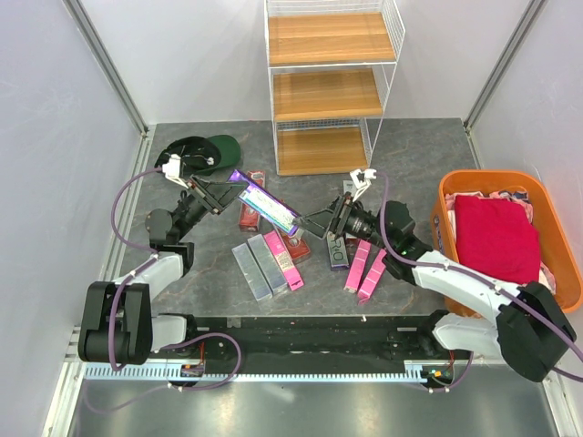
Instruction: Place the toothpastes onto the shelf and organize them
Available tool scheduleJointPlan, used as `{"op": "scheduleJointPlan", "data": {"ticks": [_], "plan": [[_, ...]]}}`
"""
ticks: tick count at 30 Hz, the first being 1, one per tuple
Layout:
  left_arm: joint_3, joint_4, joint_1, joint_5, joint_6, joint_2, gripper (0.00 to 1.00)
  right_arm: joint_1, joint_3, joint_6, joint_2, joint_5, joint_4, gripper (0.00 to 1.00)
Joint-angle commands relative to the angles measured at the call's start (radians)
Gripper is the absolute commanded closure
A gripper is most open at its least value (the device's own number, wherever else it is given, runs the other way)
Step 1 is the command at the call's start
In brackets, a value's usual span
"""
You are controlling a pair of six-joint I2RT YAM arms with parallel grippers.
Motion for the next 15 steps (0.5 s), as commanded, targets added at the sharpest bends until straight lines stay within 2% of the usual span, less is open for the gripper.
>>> {"op": "scheduleJointPlan", "data": {"ticks": [1,5,7,14,15], "plan": [[0.014,0.122,0.006,-0.015,-0.054,-0.026,0.95,0.014,0.000,0.016,0.036,-0.016,0.117,0.05],[0.014,0.132,0.006,-0.015,-0.064,-0.023,0.95,0.025,-0.005,0.041,0.065,-0.016,0.161,0.13],[0.014,0.135,0.006,-0.013,-0.069,-0.019,0.95,0.031,-0.005,0.045,0.080,-0.019,0.178,0.23],[0.012,0.179,0.006,-0.009,-0.100,0.011,0.95,0.036,0.009,0.094,0.154,-0.062,0.276,0.30],[0.014,0.185,0.006,-0.007,-0.101,0.011,0.95,0.036,0.008,0.106,0.156,-0.060,0.295,0.36]]}}
